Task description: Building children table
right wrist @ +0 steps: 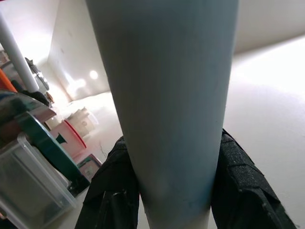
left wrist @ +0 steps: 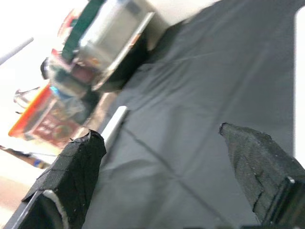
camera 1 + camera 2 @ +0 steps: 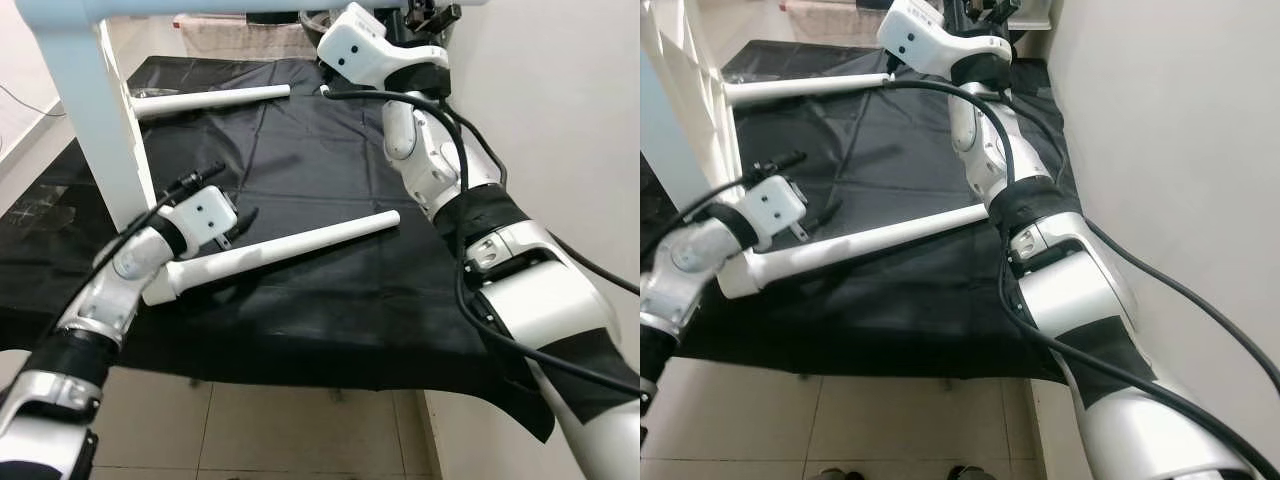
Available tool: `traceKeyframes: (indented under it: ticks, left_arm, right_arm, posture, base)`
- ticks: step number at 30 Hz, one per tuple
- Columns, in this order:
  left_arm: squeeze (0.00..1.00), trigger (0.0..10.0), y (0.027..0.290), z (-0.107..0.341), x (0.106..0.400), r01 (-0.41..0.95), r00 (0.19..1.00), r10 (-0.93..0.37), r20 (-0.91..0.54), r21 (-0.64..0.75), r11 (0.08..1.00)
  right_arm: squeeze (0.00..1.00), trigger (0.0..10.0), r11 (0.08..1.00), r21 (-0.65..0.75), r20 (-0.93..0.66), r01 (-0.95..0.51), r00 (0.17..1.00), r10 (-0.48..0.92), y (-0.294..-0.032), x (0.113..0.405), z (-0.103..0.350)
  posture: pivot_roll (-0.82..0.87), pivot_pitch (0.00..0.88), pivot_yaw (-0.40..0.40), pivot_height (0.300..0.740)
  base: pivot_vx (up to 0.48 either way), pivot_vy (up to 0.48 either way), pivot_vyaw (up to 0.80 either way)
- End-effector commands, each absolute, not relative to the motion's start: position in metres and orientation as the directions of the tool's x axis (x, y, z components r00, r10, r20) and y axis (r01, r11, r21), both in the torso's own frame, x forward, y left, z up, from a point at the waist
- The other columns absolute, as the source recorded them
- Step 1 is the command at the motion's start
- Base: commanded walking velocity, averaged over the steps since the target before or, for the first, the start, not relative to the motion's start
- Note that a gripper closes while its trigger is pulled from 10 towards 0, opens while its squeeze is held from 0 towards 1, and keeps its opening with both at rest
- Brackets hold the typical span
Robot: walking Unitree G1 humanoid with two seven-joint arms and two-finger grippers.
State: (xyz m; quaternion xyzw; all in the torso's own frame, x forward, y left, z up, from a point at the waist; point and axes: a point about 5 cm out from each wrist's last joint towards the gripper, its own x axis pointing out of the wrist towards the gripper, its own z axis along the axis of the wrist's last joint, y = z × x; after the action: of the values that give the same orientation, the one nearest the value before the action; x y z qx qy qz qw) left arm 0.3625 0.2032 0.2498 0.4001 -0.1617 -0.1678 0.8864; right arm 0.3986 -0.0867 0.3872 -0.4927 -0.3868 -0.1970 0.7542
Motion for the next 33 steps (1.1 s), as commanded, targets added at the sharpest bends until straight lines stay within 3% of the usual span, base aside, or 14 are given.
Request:
traceKeyframes:
  ticks: [1, 2, 4, 5, 7, 10, 16, 24, 31, 33]
  left_arm:
    - [0.00, 10.0, 0.240, 0.252, 0.360, 0.078, 0.946, -0.284, 0.158, 0.738, 0.670]
    - [0.00, 10.0, 0.225, 0.246, 0.360, 0.092, 0.948, -0.279, 0.152, 0.709, 0.699]
    - [0.00, 10.0, 0.220, 0.244, 0.359, 0.099, 0.949, -0.278, 0.148, 0.697, 0.710]
    - [0.00, 10.0, 0.201, 0.233, 0.357, 0.158, 0.941, -0.317, 0.118, 0.675, 0.720]
    - [0.00, 10.0, 0.172, 0.217, 0.351, 0.236, 0.923, -0.376, 0.083, 0.649, 0.724]
    - [0.00, 10.0, 0.155, 0.207, 0.345, 0.277, 0.908, -0.413, 0.069, 0.641, 0.716]
    - [0.00, 10.0, 0.143, 0.191, 0.338, 0.270, 0.916, -0.395, 0.066, 0.628, 0.730]
    - [0.00, 10.0, 0.136, 0.206, 0.332, 0.009, 0.955, -0.217, 0.200, 0.717, 0.698]
    - [0.00, 10.0, 0.130, 0.212, 0.310, -0.202, 0.955, -0.005, 0.298, 0.660, 0.724]
    - [0.00, 10.0, 0.130, 0.212, 0.310, -0.202, 0.955, -0.005, 0.298, 0.660, 0.724]
  right_arm:
    - [0.00, 0.0, 0.460, -0.639, 0.657, 0.616, 0.749, -0.088, -0.124, 0.414, 0.351]
    - [0.00, 0.0, 0.470, -0.645, 0.653, 0.603, 0.754, -0.072, -0.118, 0.414, 0.349]
    - [0.00, 0.0, 0.472, -0.648, 0.650, 0.598, 0.757, -0.067, -0.116, 0.414, 0.348]
    - [0.00, 10.0, 0.473, -0.655, 0.645, 0.589, 0.762, -0.056, -0.112, 0.414, 0.347]
    - [0.00, 10.0, 0.475, -0.660, 0.643, 0.583, 0.765, -0.045, -0.107, 0.413, 0.345]
    - [0.00, 10.0, 0.475, -0.659, 0.645, 0.583, 0.763, -0.040, -0.105, 0.413, 0.344]
    - [0.00, 10.0, 0.456, -0.666, 0.657, 0.590, 0.754, -0.015, -0.102, 0.411, 0.342]
    - [0.00, 10.0, 0.448, -0.662, 0.668, 0.601, 0.744, -0.011, -0.100, 0.410, 0.341]
    - [0.00, 10.0, 0.443, -0.661, 0.669, 0.605, 0.743, -0.018, -0.100, 0.410, 0.342]
    - [0.00, 10.0, 0.443, -0.661, 0.669, 0.605, 0.743, -0.018, -0.100, 0.410, 0.342]
  posture:
    - [0.11, 0.159, 0.003, 0.740]
    - [0.12, 0.159, 0.001, 0.740]
    - [0.12, 0.159, 0.001, 0.740]
    - [0.11, 0.159, -0.001, 0.740]
    - [0.11, 0.157, 0.000, 0.740]
    - [0.10, 0.158, 0.002, 0.740]
    - [0.11, 0.157, 0.001, 0.740]
    - [0.10, 0.148, 0.000, 0.740]
    - [0.11, 0.148, -0.005, 0.740]
    - [0.11, 0.148, -0.005, 0.740]
  base:
    - [0.000, 0.000, 0.00]
    - [0.000, 0.000, 0.00]
    - [0.000, 0.000, 0.00]
    - [0.000, 0.000, 0.00]
    - [0.000, 0.000, 0.00]
    - [0.000, 0.000, 0.00]
    - [0.000, 0.000, 0.00]
    - [0.000, 0.000, 0.00]
    - [0.000, 0.000, 0.00]
    - [0.000, 0.000, 0.00]
